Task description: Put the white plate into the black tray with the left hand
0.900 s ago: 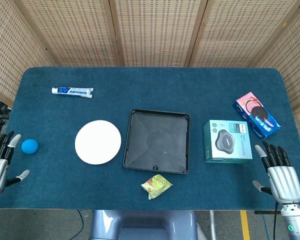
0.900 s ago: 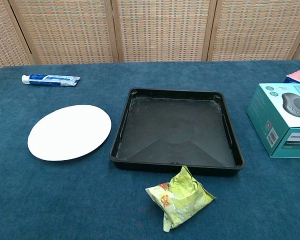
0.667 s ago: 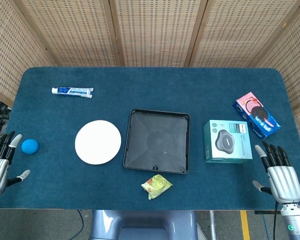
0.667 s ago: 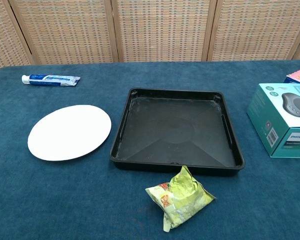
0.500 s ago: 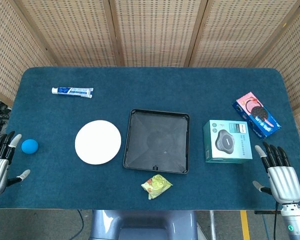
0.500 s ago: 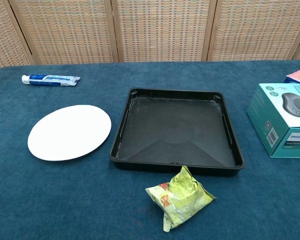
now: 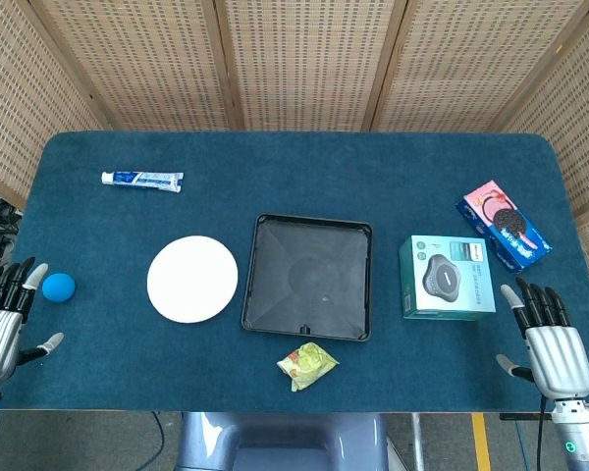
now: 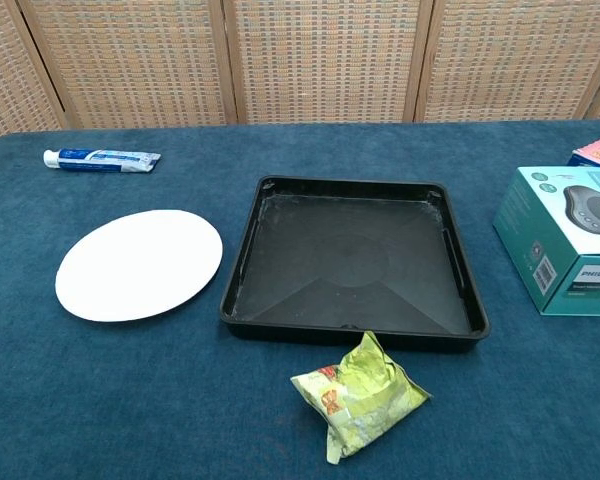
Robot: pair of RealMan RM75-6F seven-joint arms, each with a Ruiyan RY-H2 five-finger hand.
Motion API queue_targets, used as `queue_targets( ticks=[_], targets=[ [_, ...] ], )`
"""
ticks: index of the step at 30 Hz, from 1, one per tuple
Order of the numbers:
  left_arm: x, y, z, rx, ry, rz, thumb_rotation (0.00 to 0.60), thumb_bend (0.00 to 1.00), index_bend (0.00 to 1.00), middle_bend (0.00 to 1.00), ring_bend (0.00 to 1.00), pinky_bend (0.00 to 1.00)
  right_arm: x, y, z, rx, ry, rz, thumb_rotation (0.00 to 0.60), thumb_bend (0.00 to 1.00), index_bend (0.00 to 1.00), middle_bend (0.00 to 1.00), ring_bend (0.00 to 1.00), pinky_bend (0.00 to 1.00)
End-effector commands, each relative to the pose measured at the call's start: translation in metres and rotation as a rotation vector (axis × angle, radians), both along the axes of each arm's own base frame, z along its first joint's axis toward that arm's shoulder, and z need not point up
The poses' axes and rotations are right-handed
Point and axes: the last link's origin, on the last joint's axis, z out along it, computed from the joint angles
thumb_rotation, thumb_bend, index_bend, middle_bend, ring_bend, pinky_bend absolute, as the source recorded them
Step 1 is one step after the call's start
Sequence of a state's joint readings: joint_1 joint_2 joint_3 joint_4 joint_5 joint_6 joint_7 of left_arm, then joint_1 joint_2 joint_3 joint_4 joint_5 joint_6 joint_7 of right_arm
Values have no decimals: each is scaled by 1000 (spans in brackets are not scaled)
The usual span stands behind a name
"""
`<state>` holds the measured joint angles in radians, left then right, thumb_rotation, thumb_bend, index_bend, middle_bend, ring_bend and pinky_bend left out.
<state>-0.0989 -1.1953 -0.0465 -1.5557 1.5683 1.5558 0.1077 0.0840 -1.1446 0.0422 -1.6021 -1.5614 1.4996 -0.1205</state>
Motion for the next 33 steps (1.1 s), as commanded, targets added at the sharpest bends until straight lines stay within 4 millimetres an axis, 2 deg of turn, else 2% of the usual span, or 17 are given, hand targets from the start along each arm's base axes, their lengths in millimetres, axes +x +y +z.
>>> queue_targets(
  ticks=[1,9,12,15,18,20,30,33],
  targets=[
    [1,1,-2,-5,0,-3,600,0,0,0,0,0,0,0,0,0,-2,0,600,177,80,0,0,0],
    [7,7,-25,-67,6,-47,600,21,24,0,0,0,0,0,0,3,-12,-4,600,177,79,0,0,0],
    [9,12,-37,-96,11,-68,600,91,168,0,0,0,0,0,0,4,-14,-3,600,178,79,0,0,0],
    [12,19,-51,-120,19,-93,600,115,304,0,0,0,0,0,0,4,-16,-1,600,178,79,0,0,0],
    [15,32,-74,-142,41,-130,600,123,383,0,0,0,0,0,0,1,-20,-1,600,178,79,0,0,0],
    [15,36,-82,-139,46,-141,600,127,422,0,0,0,0,0,0,1,-21,-2,600,178,80,0,0,0],
    [18,63,-119,-146,89,-195,600,201,510,0,0,0,-1,-1,3,-9,-34,2,600,177,79,0,0,0],
    [19,68,-127,-162,106,-207,600,268,520,0,0,0,-1,-1,4,-14,-39,2,600,178,79,0,0,0]
  ],
)
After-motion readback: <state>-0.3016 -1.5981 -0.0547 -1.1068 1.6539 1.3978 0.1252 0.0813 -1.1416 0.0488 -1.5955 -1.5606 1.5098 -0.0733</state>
